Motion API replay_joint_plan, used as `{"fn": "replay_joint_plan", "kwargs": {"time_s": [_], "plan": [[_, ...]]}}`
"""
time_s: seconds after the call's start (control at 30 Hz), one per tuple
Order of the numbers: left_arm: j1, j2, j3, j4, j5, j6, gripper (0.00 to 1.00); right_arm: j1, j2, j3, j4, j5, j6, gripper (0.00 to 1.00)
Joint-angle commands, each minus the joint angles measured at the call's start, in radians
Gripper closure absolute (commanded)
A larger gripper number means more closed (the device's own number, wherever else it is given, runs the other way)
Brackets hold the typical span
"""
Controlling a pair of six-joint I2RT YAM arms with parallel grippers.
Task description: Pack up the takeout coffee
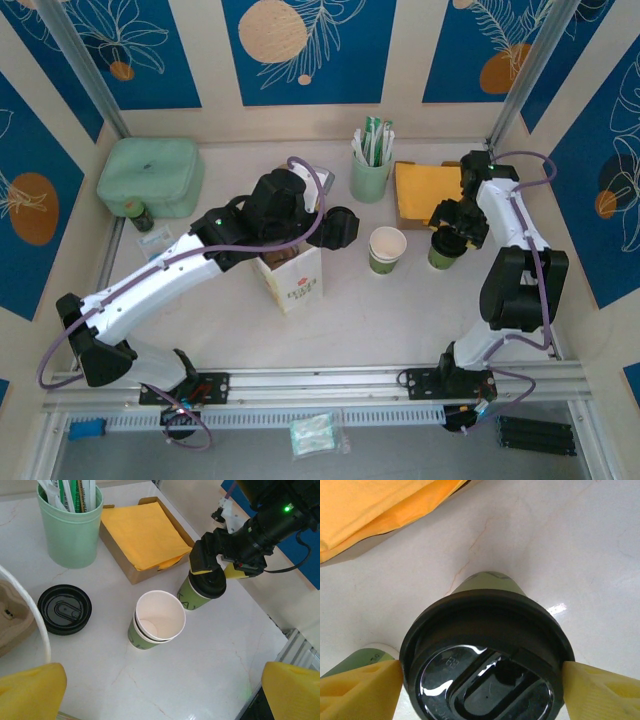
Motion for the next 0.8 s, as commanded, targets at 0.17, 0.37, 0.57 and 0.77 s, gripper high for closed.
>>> {"fn": "replay_joint_plan", "kwargs": {"time_s": [0.17,0.37,0.57,0.77], "plan": [[-0.007,-0.011,-0.009,0.035,0.014,0.004,0.01,0.003,0.023,-0.010,0.003,0.000,-0.009,0.20],[-0.007,-0.013,-0.009,0.035,0.014,0.003,0.01,0.012,0.014,-0.012,-0.001,-0.001,-0.011,0.25],[-0.007,-0.023,-0.014,0.032,0.014,-0.001,0.01,0.037,-0.035,-0.026,-0.005,0.000,-0.002,0.28],[-0.007,-0.046,-0.035,0.031,0.006,-0.007,0.01,0.084,-0.107,-0.059,-0.015,0.005,0.009,0.29]]}}
